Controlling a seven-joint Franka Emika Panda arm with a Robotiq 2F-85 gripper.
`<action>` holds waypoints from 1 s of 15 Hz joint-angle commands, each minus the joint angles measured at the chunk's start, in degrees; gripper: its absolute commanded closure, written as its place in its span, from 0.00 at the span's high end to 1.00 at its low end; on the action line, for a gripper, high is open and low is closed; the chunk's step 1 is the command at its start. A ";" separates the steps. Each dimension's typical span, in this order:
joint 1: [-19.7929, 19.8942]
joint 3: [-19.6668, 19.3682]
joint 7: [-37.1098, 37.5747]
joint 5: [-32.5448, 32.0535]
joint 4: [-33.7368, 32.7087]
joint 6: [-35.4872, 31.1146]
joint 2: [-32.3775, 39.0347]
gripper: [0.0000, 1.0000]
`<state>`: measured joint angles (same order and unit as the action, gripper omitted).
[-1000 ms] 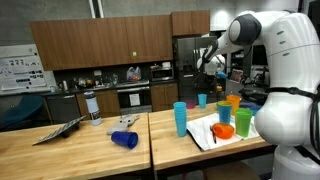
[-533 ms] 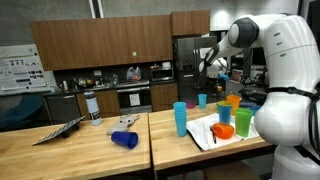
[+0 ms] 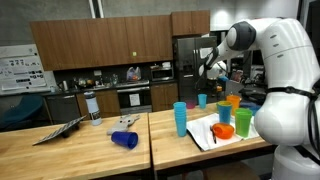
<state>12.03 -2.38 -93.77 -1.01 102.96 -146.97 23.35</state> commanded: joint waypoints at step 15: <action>-1.62 1.53 3.54 -3.61 -11.47 0.72 9.42 1.00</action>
<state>10.27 -1.14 -91.65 -3.10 94.24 -147.18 30.96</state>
